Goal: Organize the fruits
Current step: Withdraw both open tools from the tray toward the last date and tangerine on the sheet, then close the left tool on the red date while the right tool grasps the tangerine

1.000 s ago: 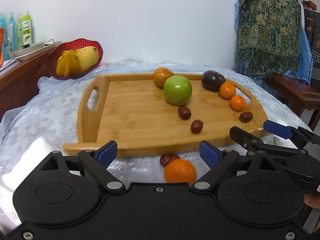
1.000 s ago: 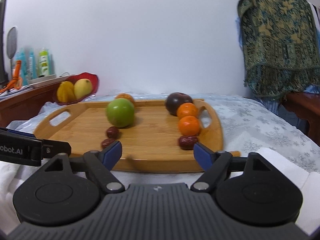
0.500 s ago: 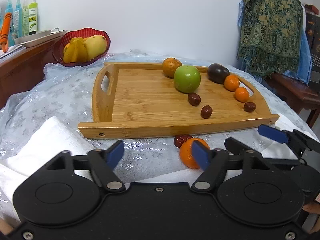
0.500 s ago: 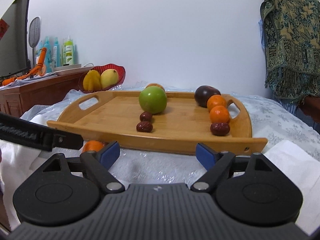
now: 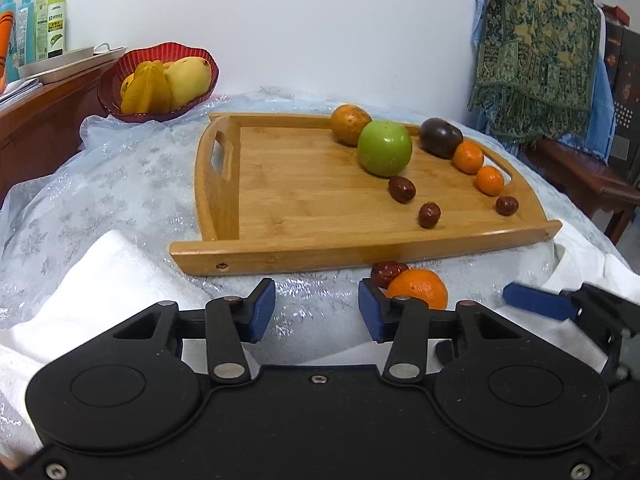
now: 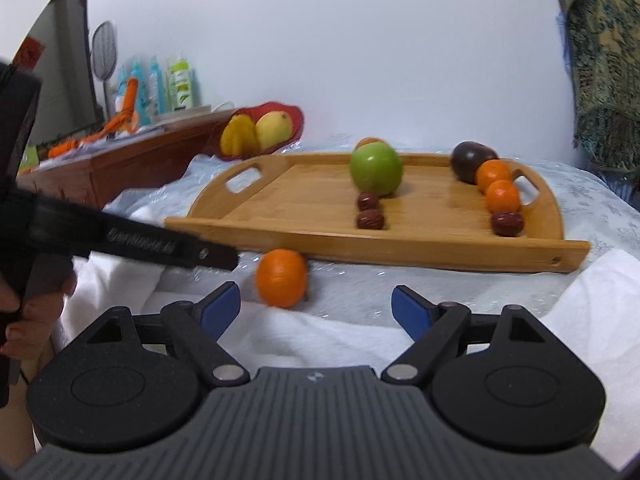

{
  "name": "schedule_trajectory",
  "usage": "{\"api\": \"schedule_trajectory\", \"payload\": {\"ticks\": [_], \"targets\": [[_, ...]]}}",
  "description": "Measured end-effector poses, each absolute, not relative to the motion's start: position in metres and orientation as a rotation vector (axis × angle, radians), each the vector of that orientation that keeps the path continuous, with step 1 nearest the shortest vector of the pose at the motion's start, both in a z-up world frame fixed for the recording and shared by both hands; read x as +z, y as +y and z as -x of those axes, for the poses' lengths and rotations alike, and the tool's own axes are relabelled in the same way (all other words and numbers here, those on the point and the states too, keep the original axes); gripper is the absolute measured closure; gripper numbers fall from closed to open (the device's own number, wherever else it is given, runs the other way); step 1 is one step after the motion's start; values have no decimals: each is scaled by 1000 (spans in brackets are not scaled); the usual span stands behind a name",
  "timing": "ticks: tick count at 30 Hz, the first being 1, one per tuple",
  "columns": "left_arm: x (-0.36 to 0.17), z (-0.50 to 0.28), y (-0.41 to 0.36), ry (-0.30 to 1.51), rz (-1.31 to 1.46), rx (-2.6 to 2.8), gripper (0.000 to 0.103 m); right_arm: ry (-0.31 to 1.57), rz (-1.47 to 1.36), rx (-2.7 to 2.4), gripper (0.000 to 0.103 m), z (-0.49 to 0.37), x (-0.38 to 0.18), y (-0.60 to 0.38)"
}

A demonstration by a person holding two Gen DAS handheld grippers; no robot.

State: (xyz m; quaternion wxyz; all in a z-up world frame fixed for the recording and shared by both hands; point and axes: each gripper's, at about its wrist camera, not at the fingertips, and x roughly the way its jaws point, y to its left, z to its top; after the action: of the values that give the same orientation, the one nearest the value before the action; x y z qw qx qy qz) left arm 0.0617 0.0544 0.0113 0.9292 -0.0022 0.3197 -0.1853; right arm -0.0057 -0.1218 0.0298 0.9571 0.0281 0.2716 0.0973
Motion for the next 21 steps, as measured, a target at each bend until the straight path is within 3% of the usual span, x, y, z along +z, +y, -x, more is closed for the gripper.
{"api": "schedule_trajectory", "payload": {"ticks": [8,12,15,21], "targets": [[13,-64,61,638,23,-378,59,581,0,268,28,-2,25,-94],[13,-64,64,642,22,-367,59,580,20,259,49,-5,22,-87],[13,-63,64,647,22,-363,59,573,29,224,73,-6,21,-91],[13,-61,59,656,0,-358,59,547,12,209,84,-2,27,-108]]}}
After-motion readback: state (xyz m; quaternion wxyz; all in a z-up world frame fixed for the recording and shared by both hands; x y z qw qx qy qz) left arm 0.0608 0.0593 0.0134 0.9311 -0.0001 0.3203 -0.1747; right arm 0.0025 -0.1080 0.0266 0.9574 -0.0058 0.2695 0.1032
